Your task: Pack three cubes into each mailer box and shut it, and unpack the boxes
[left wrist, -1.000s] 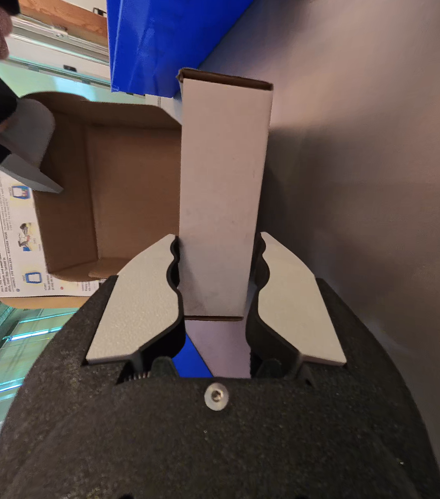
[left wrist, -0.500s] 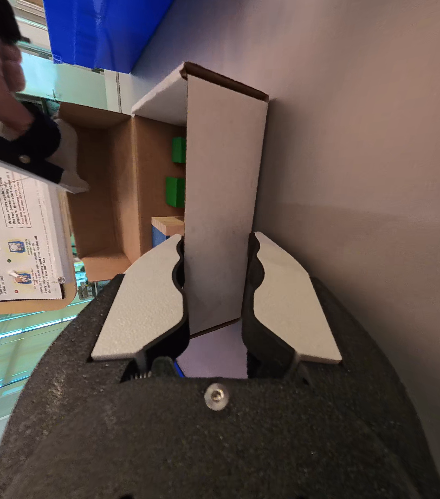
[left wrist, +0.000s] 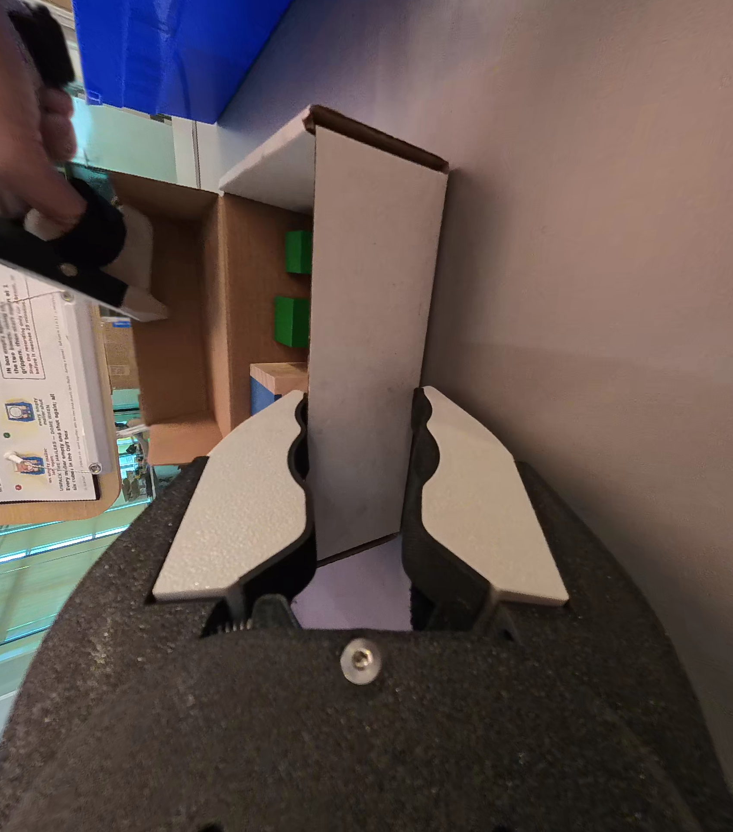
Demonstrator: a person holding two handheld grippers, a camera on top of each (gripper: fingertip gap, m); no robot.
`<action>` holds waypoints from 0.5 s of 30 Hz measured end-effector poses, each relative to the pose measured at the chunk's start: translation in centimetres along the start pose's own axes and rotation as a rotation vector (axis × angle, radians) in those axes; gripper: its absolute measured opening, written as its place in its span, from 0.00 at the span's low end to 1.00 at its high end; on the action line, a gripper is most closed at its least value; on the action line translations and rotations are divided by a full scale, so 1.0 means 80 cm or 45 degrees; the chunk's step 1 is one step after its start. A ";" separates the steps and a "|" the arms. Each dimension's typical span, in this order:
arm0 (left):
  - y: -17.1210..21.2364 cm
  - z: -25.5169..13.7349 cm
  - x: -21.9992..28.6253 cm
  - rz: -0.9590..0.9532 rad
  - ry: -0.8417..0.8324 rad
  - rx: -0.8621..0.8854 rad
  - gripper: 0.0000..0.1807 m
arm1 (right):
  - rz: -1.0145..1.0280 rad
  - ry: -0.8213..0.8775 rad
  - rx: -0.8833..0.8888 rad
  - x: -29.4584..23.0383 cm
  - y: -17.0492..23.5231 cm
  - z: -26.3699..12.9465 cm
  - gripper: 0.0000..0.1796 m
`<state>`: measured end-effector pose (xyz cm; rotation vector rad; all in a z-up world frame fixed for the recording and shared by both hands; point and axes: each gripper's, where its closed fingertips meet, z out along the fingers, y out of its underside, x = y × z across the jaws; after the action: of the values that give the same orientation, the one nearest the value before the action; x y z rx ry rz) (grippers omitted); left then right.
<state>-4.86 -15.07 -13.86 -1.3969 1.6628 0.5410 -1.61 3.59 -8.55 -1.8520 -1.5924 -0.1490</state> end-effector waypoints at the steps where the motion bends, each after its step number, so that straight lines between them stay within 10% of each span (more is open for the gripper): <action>1: 0.000 0.000 0.000 -0.003 0.000 0.000 0.24 | -0.005 0.003 -0.027 -0.001 0.004 0.005 0.06; 15: -0.003 0.022 -0.012 -0.128 0.018 -0.052 0.23 | 0.091 0.098 0.132 0.029 -0.011 -0.055 0.17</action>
<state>-4.06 -13.25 -13.94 -1.5085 1.5910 0.5108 -0.37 3.10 -3.65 -1.7995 -1.4525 -0.1025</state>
